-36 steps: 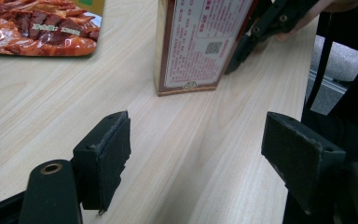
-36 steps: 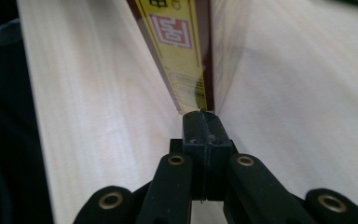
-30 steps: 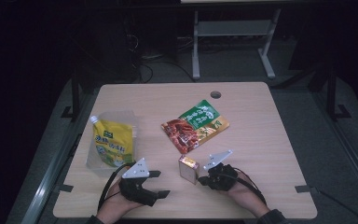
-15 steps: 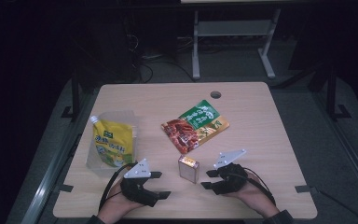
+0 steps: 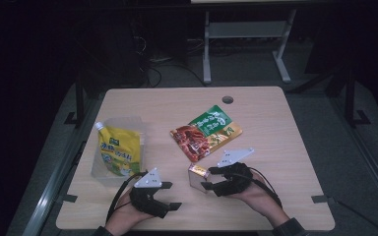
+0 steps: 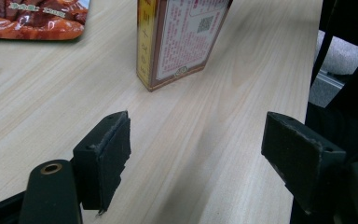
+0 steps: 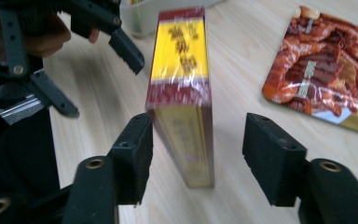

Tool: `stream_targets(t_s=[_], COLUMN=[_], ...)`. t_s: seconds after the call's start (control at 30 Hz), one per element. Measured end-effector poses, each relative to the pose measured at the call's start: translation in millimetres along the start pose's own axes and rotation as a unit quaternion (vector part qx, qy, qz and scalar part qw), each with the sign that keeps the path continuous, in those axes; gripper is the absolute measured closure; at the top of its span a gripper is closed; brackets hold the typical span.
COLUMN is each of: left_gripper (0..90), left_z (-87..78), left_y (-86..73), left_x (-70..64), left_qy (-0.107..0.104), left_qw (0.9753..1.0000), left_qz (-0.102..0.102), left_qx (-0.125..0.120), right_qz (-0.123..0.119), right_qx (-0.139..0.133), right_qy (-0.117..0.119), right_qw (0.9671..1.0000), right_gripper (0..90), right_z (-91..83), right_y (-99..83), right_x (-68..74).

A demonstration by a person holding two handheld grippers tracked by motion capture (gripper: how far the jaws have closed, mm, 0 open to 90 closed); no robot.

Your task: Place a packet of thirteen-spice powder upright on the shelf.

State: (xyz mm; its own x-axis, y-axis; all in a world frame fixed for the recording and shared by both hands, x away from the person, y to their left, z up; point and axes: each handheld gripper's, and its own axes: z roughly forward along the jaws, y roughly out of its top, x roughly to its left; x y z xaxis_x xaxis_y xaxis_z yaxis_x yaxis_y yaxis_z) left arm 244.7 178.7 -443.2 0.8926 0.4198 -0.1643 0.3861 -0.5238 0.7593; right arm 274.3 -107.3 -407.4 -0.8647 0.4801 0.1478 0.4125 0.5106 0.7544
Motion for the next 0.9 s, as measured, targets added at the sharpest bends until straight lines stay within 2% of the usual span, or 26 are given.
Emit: stream_targets(t_s=[0.07,0.27,0.37,0.53,0.6,0.8,0.9], left_gripper=[23.2,23.1,23.1,23.1,23.2,22.7,22.7], left_z=[0.3,0.8,0.6,-4.2,-7.2,-16.7,-21.4], left_y=[0.1,0.0,0.1,-0.9,-1.7,-8.7,-11.3], left_x=[-0.2,-0.8,-1.8,-3.2,-3.0,-3.9,-4.3], left_qy=[0.000,0.000,0.000,0.004,0.003,0.017,0.024], left_qw=[1.0000,1.0000,1.0000,1.0000,0.9999,0.9998,0.9995], left_qz=[0.003,0.004,0.005,0.007,-0.004,-0.011,-0.017], left_qx=[0.001,0.003,0.003,-0.001,-0.009,-0.005,-0.011], right_qz=[0.002,-0.013,-0.020,-0.025,-0.032,-0.050,-0.060], right_qx=[-0.002,-0.005,-0.006,-0.002,0.000,-0.004,-0.008], right_qy=[0.000,0.000,-0.009,-0.015,-0.017,-0.007,-0.003], right_qw=[1.0000,0.9999,0.9997,0.9996,0.9993,0.9987,0.9982], right_gripper=[46.8,60.1,66.0,66.9,66.9,67.1,67.2], right_z=[2.2,10.3,11.2,12.7,14.2,17.9,20.7], right_y=[3.0,7.8,10.0,16.2,20.5,36.5,47.1], right_x=[0.6,0.3,0.8,-0.7,-1.2,-5.5,-9.4])
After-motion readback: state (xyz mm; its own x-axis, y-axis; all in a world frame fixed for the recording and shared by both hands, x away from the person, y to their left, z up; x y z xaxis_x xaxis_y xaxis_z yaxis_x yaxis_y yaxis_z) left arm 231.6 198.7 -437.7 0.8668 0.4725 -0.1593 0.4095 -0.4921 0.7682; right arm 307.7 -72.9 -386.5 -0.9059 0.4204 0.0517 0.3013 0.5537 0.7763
